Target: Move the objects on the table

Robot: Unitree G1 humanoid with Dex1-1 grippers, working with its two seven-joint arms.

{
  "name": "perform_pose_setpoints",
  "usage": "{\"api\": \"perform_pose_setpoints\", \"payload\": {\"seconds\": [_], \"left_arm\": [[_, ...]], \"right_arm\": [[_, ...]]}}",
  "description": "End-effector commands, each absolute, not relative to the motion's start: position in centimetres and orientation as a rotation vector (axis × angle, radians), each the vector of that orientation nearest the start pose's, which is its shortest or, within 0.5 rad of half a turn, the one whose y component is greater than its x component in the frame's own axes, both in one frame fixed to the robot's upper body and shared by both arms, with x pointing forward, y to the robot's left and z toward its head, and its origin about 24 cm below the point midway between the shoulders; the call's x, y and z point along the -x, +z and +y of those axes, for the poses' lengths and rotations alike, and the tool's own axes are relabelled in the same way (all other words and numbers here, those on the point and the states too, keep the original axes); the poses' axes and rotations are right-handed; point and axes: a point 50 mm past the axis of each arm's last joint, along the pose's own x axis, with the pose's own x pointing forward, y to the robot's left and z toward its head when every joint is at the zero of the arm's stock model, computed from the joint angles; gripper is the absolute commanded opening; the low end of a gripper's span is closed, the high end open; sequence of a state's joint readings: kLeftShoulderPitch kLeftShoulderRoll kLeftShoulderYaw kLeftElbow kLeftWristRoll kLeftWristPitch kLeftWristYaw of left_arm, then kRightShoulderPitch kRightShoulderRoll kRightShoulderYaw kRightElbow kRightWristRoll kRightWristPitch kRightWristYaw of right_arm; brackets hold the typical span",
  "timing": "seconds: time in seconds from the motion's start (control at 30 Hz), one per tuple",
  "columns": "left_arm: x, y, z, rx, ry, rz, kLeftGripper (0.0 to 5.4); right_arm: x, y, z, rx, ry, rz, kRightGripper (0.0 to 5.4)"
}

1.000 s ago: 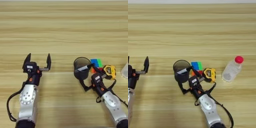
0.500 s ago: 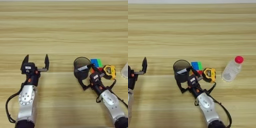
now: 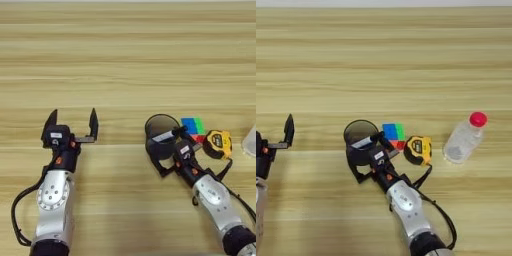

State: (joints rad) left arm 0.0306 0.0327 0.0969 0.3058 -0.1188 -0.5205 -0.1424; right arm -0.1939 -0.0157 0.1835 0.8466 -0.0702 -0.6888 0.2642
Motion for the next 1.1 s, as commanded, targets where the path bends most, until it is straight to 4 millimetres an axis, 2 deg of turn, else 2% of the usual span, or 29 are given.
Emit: {"api": "perform_pose_setpoints", "payload": {"seconds": [0.03,0.2,0.77,0.87,1.0,1.1], "left_arm": [[-23.3,1.5,18.0,0.041,0.007,-0.197,5.4],[-23.3,1.5,17.9,0.041,0.008,-0.196,5.4],[-23.4,1.3,17.8,0.042,0.008,-0.194,5.4],[-23.3,1.3,17.8,0.043,0.008,-0.193,5.4],[-23.2,1.3,17.7,0.043,0.009,-0.192,5.4],[-23.2,1.2,17.7,0.043,0.01,-0.191,5.4]], "right_arm": [[-24.9,-3.6,-8.6,0.101,0.541,-0.009,5.29],[-24.9,-3.8,-7.9,0.094,0.57,0.004,4.8],[-24.7,-3.6,-3.5,0.065,0.708,0.017,4.76],[-24.8,-3.7,-3.3,0.065,0.712,0.03,4.76],[-24.9,-3.8,-3.5,0.064,0.699,0.029,5.34],[-25.0,-3.6,-3.8,0.065,0.692,0.011,5.34]]}}
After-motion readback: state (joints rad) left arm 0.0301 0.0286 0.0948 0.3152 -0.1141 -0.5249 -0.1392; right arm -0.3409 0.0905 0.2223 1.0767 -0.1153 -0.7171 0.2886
